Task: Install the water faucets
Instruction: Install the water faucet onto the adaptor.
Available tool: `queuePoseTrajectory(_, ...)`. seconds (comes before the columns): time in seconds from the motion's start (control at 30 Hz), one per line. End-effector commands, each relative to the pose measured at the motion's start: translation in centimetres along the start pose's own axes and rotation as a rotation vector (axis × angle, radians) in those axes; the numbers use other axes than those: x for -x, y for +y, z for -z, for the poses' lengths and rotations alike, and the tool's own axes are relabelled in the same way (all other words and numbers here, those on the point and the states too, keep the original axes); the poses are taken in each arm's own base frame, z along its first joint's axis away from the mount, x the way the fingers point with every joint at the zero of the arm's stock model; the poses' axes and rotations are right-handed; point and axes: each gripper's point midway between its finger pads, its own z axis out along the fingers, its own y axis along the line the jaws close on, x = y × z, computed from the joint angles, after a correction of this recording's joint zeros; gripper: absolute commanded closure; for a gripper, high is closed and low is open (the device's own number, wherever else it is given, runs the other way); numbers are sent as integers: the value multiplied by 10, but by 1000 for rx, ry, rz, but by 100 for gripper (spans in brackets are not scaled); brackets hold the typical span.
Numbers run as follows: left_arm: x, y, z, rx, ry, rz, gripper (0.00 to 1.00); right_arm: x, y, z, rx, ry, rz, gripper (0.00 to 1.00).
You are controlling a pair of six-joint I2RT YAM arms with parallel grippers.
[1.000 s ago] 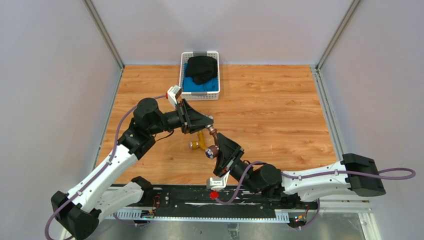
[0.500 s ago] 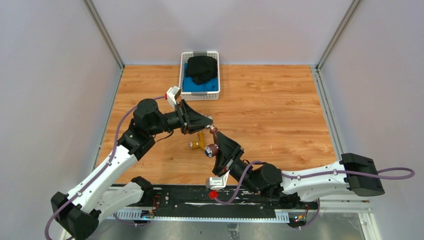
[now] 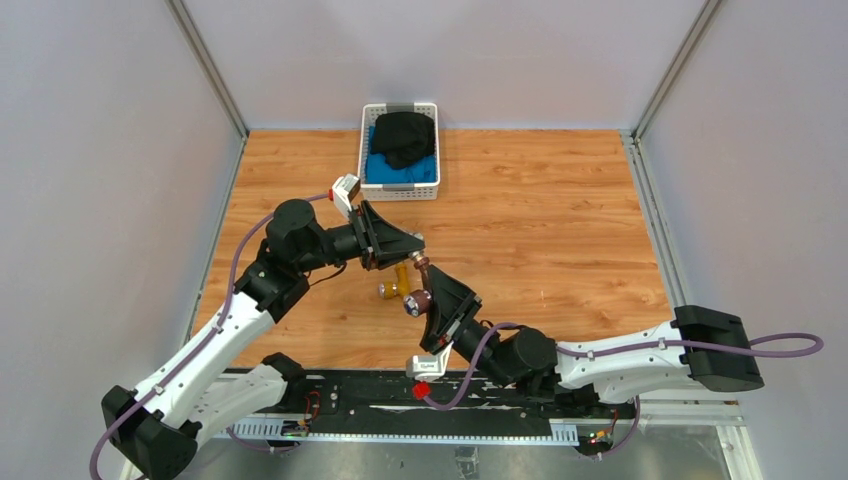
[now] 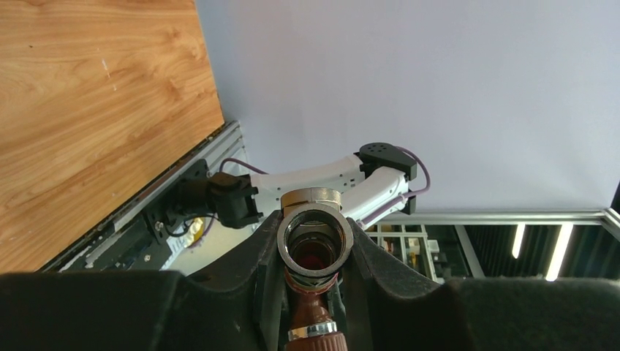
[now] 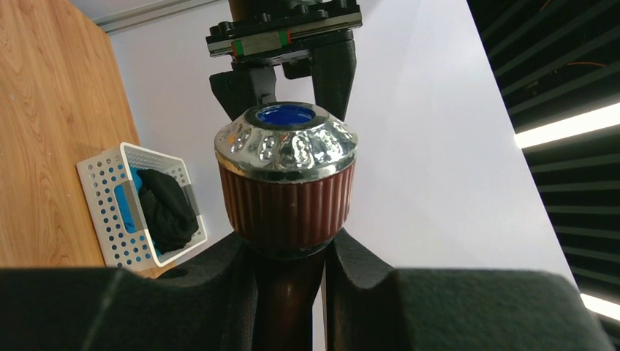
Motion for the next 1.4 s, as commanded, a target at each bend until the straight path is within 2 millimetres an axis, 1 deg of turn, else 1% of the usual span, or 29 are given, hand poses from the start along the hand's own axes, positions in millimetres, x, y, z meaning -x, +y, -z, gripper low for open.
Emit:
queuePoseTrajectory(0.0,-6,-8,5,-45,14,-21,100,8,-23,-5,-74,-12,-80,100)
queuePoseTrajectory(0.1,-5,-11,5,-57,11,-26,100,7,-26,-4,-95,-9,-130,100)
queuePoseTrajectory(0.2,-5,-12,5,-67,9,-32,100,4,-27,-2,-116,-5,-223,100)
queuePoseTrajectory(0.33,-6,-10,5,-67,11,-30,100,3,-33,1,-161,-20,-391,100)
queuePoseTrajectory(0.5,-3,-12,7,-90,-14,-34,100,6,-33,1,-180,-45,-581,100)
queuePoseTrajectory(0.77,0,-15,8,-122,-42,-34,100,5,-39,3,-283,-88,-945,100)
queuePoseTrajectory(0.83,0,-16,8,-123,-42,-37,100,4,-38,4,-293,-97,-1003,100)
queuePoseTrajectory(0.93,0,-15,8,-128,-46,-40,100,1,-39,4,-316,-101,-1105,100)
queuePoseTrajectory(1.03,2,-15,8,-136,-57,-52,100,-3,-43,5,-351,-106,-1254,100)
queuePoseTrajectory(1.13,3,-15,9,-144,-80,-63,100,-3,-46,4,-361,-135,-1381,100)
queuePoseTrajectory(1.27,3,-16,12,-153,-96,-82,100,-3,-48,0,-376,-138,-1445,100)
queuePoseTrajectory(1.37,4,-18,13,-157,-103,-88,100,-2,-45,-4,-374,-136,-1466,100)
